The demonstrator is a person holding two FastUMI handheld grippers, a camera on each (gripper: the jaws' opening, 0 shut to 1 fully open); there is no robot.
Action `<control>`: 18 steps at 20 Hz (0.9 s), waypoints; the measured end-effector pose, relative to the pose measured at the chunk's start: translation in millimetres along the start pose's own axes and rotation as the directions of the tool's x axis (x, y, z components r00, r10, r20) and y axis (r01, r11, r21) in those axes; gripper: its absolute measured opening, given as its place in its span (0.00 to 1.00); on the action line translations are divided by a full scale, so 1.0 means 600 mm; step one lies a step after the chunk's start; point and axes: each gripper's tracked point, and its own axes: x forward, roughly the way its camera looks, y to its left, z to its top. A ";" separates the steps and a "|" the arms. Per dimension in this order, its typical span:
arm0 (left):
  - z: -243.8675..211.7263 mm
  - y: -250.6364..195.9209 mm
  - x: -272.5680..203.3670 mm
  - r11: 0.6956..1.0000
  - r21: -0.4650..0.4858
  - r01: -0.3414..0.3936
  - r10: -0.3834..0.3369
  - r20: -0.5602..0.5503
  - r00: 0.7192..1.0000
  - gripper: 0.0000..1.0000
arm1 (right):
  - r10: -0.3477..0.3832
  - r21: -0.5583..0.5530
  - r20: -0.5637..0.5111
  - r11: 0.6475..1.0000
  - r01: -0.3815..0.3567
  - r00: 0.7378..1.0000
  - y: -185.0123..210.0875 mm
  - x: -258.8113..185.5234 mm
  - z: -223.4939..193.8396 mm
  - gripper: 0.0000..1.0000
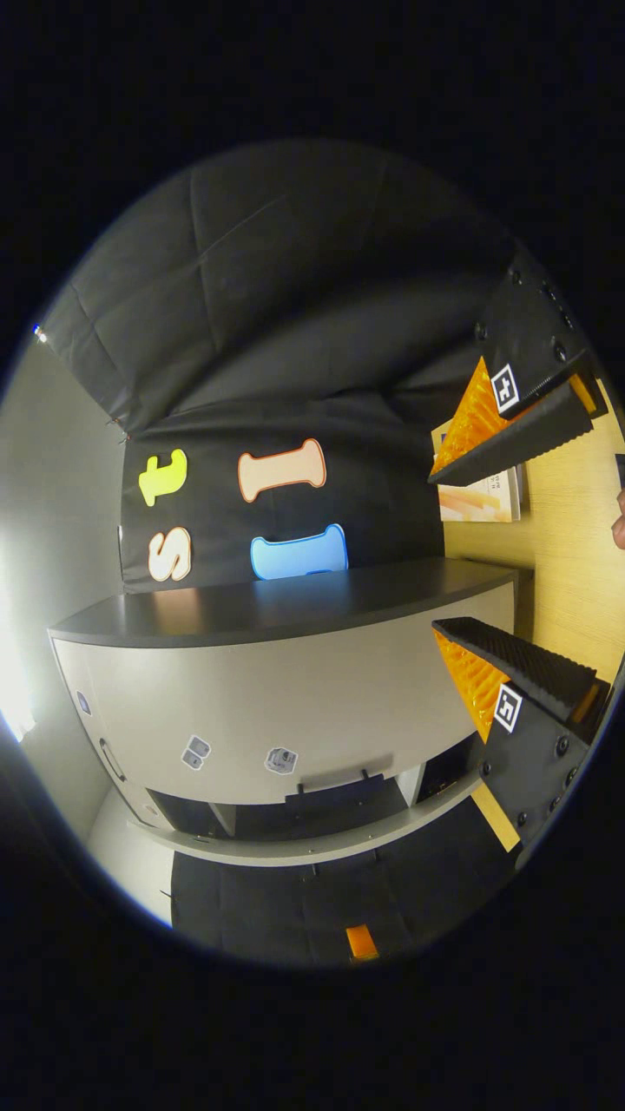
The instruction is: Grasp the bottle in the cabinet with the left hand and place it on the coaster, then close the right door with the right hand and the left door with the left hand.
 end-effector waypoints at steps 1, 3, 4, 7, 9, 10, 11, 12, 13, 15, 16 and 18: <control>0.004 0.008 -0.012 1.000 -0.012 -0.009 0.009 0.009 1.000 0.91 | -0.002 0.008 -0.001 1.000 0.002 1.000 0.006 0.001 0.002 0.97; 0.012 0.028 -0.032 0.998 -0.054 -0.014 0.016 0.033 0.999 0.91 | 0.004 0.024 -0.006 1.000 -0.004 1.000 0.023 0.005 0.003 0.97; 0.016 0.041 -0.036 0.997 -0.077 -0.014 0.017 0.046 0.999 0.92 | 0.007 0.025 -0.008 1.000 -0.007 1.000 0.033 0.009 0.003 0.97; 0.021 0.093 -0.061 0.993 -0.110 -0.045 0.054 0.079 0.995 0.90 | 0.004 0.017 -0.003 1.000 -0.004 1.000 0.061 0.011 0.004 0.97; 0.018 0.132 -0.067 0.990 -0.123 -0.070 0.080 0.080 0.994 0.92 | -0.004 0.028 -0.002 1.000 0.004 1.000 0.080 0.009 0.002 0.97; 0.017 0.149 -0.066 0.988 -0.136 -0.074 0.086 0.081 0.993 0.91 | -0.008 0.032 -0.002 0.999 0.008 1.000 0.090 0.007 0.001 0.97; 0.017 0.161 -0.064 0.986 -0.150 -0.072 0.085 0.083 0.993 0.91 | -0.014 0.031 -0.002 0.999 0.014 1.000 0.098 0.006 0.000 0.97; 0.016 0.173 -0.061 0.985 -0.158 -0.065 0.079 0.089 0.993 0.91 | -0.021 0.024 0.000 0.999 0.021 1.000 0.104 0.006 -0.003 0.97; 0.015 0.183 -0.058 0.986 -0.158 -0.058 0.073 0.089 0.993 0.91 | -0.027 0.017 0.002 0.999 0.027 1.000 0.109 0.007 -0.003 0.97; 0.008 0.198 -0.045 0.989 -0.140 -0.048 0.059 0.078 0.995 0.91 | -0.041 0.003 0.010 0.999 0.041 0.999 0.119 0.007 -0.002 0.97; 0.007 0.202 -0.039 0.991 -0.129 -0.036 0.046 0.076 0.996 0.91 | -0.047 0.002 0.014 0.999 0.047 0.999 0.125 0.007 -0.002 0.97; 0.002 0.204 -0.033 0.993 -0.119 -0.004 0.013 0.070 0.997 0.91 | -0.051 0.006 0.011 0.999 0.051 0.999 0.139 0.007 -0.007 0.92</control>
